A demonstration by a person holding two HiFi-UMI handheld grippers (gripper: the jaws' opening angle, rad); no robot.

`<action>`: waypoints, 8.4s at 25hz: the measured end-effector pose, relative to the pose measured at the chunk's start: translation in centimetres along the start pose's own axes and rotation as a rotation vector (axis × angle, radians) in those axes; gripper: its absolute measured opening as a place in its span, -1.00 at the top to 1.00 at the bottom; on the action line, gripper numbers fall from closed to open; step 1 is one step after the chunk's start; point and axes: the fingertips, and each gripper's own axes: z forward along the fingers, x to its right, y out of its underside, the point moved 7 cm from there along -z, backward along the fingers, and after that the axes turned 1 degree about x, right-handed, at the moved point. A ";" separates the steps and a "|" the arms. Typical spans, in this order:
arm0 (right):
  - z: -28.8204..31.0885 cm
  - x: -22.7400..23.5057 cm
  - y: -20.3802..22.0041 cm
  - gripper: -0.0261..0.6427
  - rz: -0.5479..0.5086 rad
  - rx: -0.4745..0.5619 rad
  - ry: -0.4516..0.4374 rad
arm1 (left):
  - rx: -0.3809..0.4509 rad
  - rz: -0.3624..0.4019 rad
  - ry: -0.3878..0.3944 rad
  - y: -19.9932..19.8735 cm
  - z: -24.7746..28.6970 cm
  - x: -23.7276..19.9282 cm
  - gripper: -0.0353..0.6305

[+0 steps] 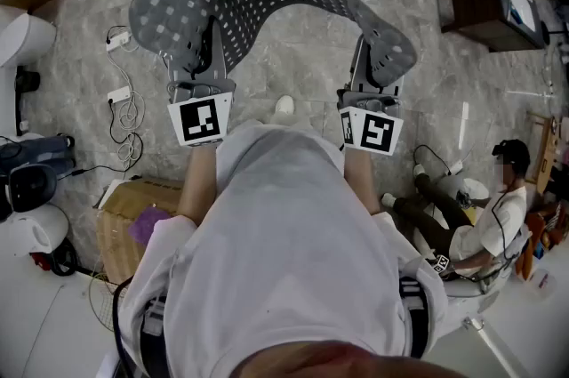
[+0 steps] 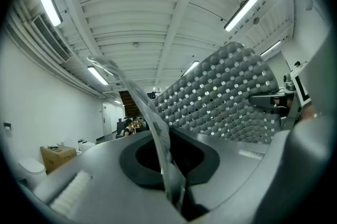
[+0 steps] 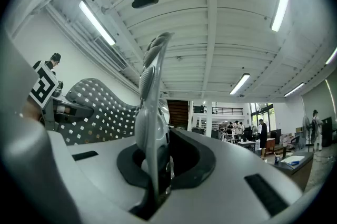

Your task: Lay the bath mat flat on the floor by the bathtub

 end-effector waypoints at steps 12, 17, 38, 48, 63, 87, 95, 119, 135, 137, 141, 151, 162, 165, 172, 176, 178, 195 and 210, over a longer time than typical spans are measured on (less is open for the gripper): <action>-0.9 0.0 -0.8 0.87 0.053 -0.020 -0.003 | -0.010 0.009 0.009 -0.8 -1.5 0.1 0.85; -2.4 -0.2 -0.6 0.87 0.051 -0.055 -0.009 | -0.054 0.001 0.011 0.5 -3.0 -1.0 0.85; -0.6 1.1 1.9 0.87 0.074 -0.120 -0.014 | -0.126 0.021 0.038 3.0 -0.4 -1.0 0.84; 5.5 4.8 10.1 0.87 0.161 -0.249 -0.005 | -0.272 0.025 0.050 9.2 7.6 -1.3 0.84; 7.6 5.6 14.9 0.87 0.162 -0.288 -0.065 | -0.251 0.010 0.042 13.5 9.8 -1.1 0.84; 8.4 6.5 21.5 0.87 0.009 -0.332 -0.234 | -0.300 -0.006 0.128 23.3 10.1 -3.4 0.85; 10.5 8.0 35.8 0.87 0.096 -0.544 -0.313 | -0.484 -0.044 0.212 36.5 14.9 -0.6 0.85; 20.1 13.4 59.4 0.85 0.237 -1.134 -0.409 | -1.033 -0.139 0.260 60.0 25.7 -1.5 0.83; 17.7 22.7 64.4 0.43 0.581 -1.115 -0.356 | -1.122 -0.370 0.231 65.5 25.0 -7.8 0.27; 17.0 23.8 64.4 0.41 0.583 -1.112 -0.340 | -1.131 -0.381 0.229 65.8 24.8 -8.5 0.22; 16.1 25.3 63.9 0.42 0.579 -1.091 -0.318 | -1.157 -0.355 0.200 66.3 24.4 -9.7 0.23; 16.6 25.0 62.9 0.44 0.485 -1.002 -0.291 | -1.124 -0.346 0.120 65.7 22.8 -12.2 0.21; 16.7 16.0 58.3 0.54 0.111 -0.790 -0.205 | -0.895 -0.310 -0.082 61.6 20.7 -9.9 0.27; 14.1 13.7 54.7 0.54 0.057 -0.749 -0.237 | -0.855 -0.279 -0.069 59.3 18.9 -7.4 0.34; 8.7 10.3 45.4 0.86 0.045 -0.646 -0.219 | -0.723 -0.033 -0.028 48.9 14.8 -3.4 0.90; 7.1 9.2 40.7 0.91 0.111 -0.636 -0.225 | -0.678 0.056 0.015 42.5 13.1 -1.6 0.90; 6.6 8.5 37.7 0.91 0.091 -0.634 -0.235 | -0.657 0.057 0.039 39.4 12.2 -1.1 0.90; -0.7 -2.1 9.1 0.91 0.138 -0.410 -0.311 | -0.431 0.004 0.086 15.1 -2.3 1.6 0.90; -6.2 -11.3 -21.9 0.92 -0.114 0.065 -0.399 | -0.049 -0.094 0.113 -12.7 -14.7 -2.7 0.90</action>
